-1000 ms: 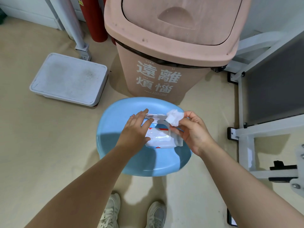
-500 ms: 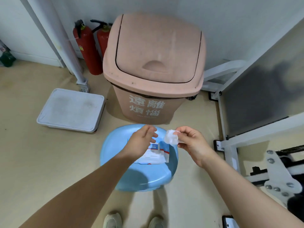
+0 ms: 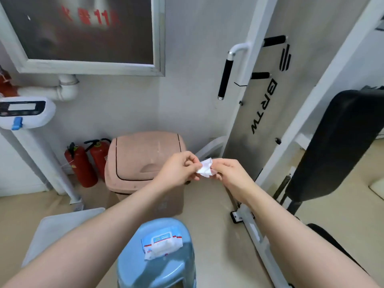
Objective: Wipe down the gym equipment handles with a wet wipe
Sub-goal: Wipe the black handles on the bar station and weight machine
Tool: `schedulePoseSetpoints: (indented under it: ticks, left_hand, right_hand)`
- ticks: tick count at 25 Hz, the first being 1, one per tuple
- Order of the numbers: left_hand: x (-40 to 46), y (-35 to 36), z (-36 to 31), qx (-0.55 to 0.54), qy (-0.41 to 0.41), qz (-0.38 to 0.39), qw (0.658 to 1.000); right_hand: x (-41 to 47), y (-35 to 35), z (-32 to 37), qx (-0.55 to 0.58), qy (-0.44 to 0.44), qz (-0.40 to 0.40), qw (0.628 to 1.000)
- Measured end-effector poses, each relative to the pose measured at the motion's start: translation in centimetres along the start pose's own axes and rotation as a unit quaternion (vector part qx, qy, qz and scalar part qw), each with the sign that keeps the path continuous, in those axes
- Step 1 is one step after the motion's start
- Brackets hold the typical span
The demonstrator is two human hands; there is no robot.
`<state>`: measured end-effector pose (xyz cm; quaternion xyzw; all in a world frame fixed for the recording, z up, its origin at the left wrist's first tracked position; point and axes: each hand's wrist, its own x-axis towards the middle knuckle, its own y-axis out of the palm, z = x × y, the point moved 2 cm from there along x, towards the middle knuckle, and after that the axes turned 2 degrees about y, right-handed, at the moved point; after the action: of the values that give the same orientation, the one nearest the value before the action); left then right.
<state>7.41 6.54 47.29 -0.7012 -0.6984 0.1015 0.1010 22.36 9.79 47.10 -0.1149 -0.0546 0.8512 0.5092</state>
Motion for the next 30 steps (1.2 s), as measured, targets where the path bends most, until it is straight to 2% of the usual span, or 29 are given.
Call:
schedulePoseSetpoints:
  ticks: [2,5,7,9,12,14,16,18,19,21,22,25,27,29,30]
  left_hand:
    - [0.4,1.7,-2.4,0.000,0.022,-0.005,1.000]
    - [1.6,4.5,-5.2,0.003,0.040,0.009,0.999]
    - [3.1,6.2,-6.1,0.027,0.037,0.020,0.999]
    - [5.3,7.4,-6.6,0.028,0.023,0.013,0.999]
    - [9.0,10.0,-7.4,-0.077,-0.050,0.032,0.995]
    - [11.0,12.1,-7.8,-0.072,-0.078,0.073,0.992]
    - [12.5,13.9,-7.8,-0.066,-0.077,0.063,0.993]
    - [13.8,15.2,-8.3,-0.129,-0.068,0.014,0.989]
    - [14.5,15.6,-8.6,-0.200,-0.064,-0.022,0.978]
    - [15.7,16.1,-9.8,-0.360,-0.046,-0.081,0.928]
    - [16.3,16.2,-10.3,-0.401,-0.038,-0.103,0.910]
    - [18.1,16.5,-11.3,-0.397,-0.051,-0.155,0.903]
    - [19.6,16.9,-11.3,-0.393,-0.090,-0.187,0.896]
    - [21.6,17.1,-11.3,-0.418,-0.120,-0.172,0.884]
    - [22.6,17.2,-11.2,-0.407,-0.130,-0.157,0.890]
  right_hand:
    - [-1.4,-2.2,1.1,-0.045,-0.015,-0.023,0.999]
    - [-2.4,-6.4,1.5,-0.096,-0.044,-0.101,0.989]
    - [-2.3,-10.2,1.6,-0.054,-0.022,-0.159,0.986]
    - [-1.5,-14.1,1.8,0.028,0.006,-0.181,0.983]
    - [0.7,-19.3,2.1,0.223,0.052,-0.168,0.959]
    - [2.3,-22.0,2.3,0.286,0.094,-0.160,0.940]
    - [3.5,-24.0,2.1,0.285,0.126,-0.126,0.942]
    - [4.5,-25.3,2.3,0.271,0.144,-0.067,0.950]
    - [5.1,-25.9,2.5,0.273,0.149,-0.037,0.950]
    - [6.6,-27.0,2.4,0.297,0.142,0.006,0.944]
    - [7.3,-27.4,2.3,0.310,0.136,0.022,0.941]
    - [8.8,-27.7,1.6,0.350,0.153,0.059,0.922]
    - [9.7,-27.9,1.3,0.370,0.169,0.086,0.910]
    - [10.8,-28.0,1.3,0.354,0.178,0.087,0.914]
    - [11.6,-27.9,1.3,0.338,0.181,0.070,0.921]
